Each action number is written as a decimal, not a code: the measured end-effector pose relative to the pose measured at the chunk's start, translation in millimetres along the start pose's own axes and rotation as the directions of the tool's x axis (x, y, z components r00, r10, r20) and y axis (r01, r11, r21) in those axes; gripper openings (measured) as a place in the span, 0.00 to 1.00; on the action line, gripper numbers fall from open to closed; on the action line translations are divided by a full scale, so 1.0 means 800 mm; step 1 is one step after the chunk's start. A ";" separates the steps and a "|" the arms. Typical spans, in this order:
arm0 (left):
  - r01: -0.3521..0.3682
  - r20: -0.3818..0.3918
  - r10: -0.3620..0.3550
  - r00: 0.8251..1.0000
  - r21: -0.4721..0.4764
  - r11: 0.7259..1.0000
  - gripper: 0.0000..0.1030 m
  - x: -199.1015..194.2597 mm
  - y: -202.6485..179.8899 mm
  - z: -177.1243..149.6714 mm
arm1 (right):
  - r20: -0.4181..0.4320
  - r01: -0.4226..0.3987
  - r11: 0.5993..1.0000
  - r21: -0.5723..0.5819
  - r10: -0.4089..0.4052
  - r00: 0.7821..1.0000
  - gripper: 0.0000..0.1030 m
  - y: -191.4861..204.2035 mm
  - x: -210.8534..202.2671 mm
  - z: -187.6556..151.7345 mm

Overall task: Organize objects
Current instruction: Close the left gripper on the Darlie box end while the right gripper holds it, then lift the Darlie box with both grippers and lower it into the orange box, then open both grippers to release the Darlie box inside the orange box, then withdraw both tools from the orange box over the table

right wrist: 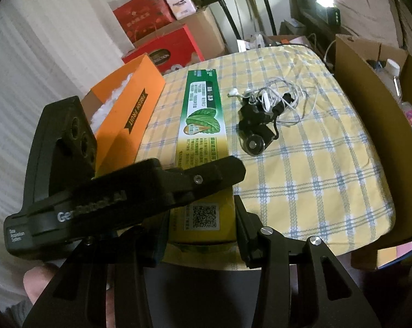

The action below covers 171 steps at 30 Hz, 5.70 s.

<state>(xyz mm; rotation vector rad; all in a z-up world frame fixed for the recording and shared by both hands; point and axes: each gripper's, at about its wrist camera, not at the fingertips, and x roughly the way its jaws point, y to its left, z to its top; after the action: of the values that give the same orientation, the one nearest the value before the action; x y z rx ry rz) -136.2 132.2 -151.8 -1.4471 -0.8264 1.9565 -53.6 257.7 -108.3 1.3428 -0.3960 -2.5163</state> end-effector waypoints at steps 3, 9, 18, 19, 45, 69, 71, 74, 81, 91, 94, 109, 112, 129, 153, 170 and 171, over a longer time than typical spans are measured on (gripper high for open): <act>0.006 0.010 -0.007 1.000 0.016 1.000 0.67 -0.008 -0.006 0.001 | 0.012 -0.002 1.000 -0.004 0.002 1.000 0.41 0.003 -0.007 0.001; 0.014 0.033 -0.015 0.999 0.040 0.999 0.66 -0.031 -0.018 0.007 | 0.033 -0.020 1.000 -0.012 0.021 0.999 0.41 0.014 -0.021 0.009; 0.019 0.131 -0.028 0.991 0.067 0.998 0.65 -0.095 -0.033 0.029 | 0.077 -0.061 0.995 -0.076 0.067 0.995 0.41 0.063 -0.043 0.039; 0.015 0.141 -0.023 0.990 0.064 0.998 0.65 -0.104 -0.031 0.032 | 0.077 -0.067 0.994 -0.085 0.073 0.994 0.41 0.069 -0.044 0.043; -0.193 0.261 0.230 0.937 -0.158 0.968 0.63 -0.245 0.126 0.080 | -0.113 -0.357 0.925 -0.127 0.344 0.932 0.41 0.231 0.103 0.092; -0.270 0.251 0.322 0.913 -0.220 0.937 0.62 -0.250 0.169 0.097 | -0.136 -0.247 0.940 -0.237 0.219 0.966 0.59 0.243 0.127 0.082; -0.273 0.259 0.328 0.908 -0.225 0.935 0.61 -0.251 0.168 0.096 | -0.114 -0.192 0.944 -0.270 0.166 0.979 0.76 0.237 0.124 0.084; -0.277 0.266 0.331 0.905 -0.224 0.935 0.61 -0.253 0.168 0.096 | -0.060 -0.143 0.944 -0.299 0.131 0.990 0.76 0.230 0.113 0.080; -0.294 0.272 0.349 0.897 -0.224 0.929 0.59 -0.251 0.164 0.092 | -0.094 -0.241 0.920 -0.310 0.222 0.970 0.35 0.245 0.137 0.084; -0.305 0.319 0.372 0.872 -0.242 0.921 0.55 -0.263 0.156 0.080 | -0.133 -0.294 0.899 -0.326 0.264 0.955 0.35 0.254 0.159 0.090; -0.309 0.326 0.379 0.866 -0.248 0.918 0.57 -0.266 0.155 0.081 | -0.130 -0.248 0.915 -0.317 0.217 0.967 0.35 0.246 0.165 0.094; -0.409 0.408 0.408 0.817 -0.090 0.908 0.92 -0.271 0.096 0.066 | -0.032 -0.154 0.941 -0.300 0.152 0.988 0.72 0.203 0.095 0.097; -0.421 0.412 0.412 0.813 -0.074 0.904 0.94 -0.273 0.085 0.066 | -0.004 -0.103 0.945 -0.311 0.108 0.994 0.80 0.198 0.081 0.097; -0.507 0.438 0.427 0.791 0.078 0.859 0.99 -0.253 0.019 0.028 | 0.117 0.097 0.960 -0.263 -0.068 0.991 1.00 0.124 0.006 0.081; -0.529 0.422 0.399 0.814 0.254 0.810 1.00 -0.170 -0.064 -0.015 | 0.178 0.208 0.970 -0.126 -0.184 0.967 1.00 0.021 -0.062 0.070; -0.483 0.355 0.367 0.860 0.335 0.809 1.00 -0.111 -0.080 -0.026 | 0.162 0.236 0.969 -0.075 -0.221 0.962 1.00 -0.039 -0.072 0.071; -0.480 0.350 0.364 0.863 0.343 0.808 1.00 -0.106 -0.080 -0.027 | 0.161 0.240 0.969 -0.064 -0.227 0.960 1.00 -0.046 -0.073 0.072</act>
<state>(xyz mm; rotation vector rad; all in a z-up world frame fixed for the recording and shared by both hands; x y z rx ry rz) -88.4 113.6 -55.9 -1.1862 -0.1439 2.5192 -74.1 319.3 -46.0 1.2347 -0.1666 -2.8061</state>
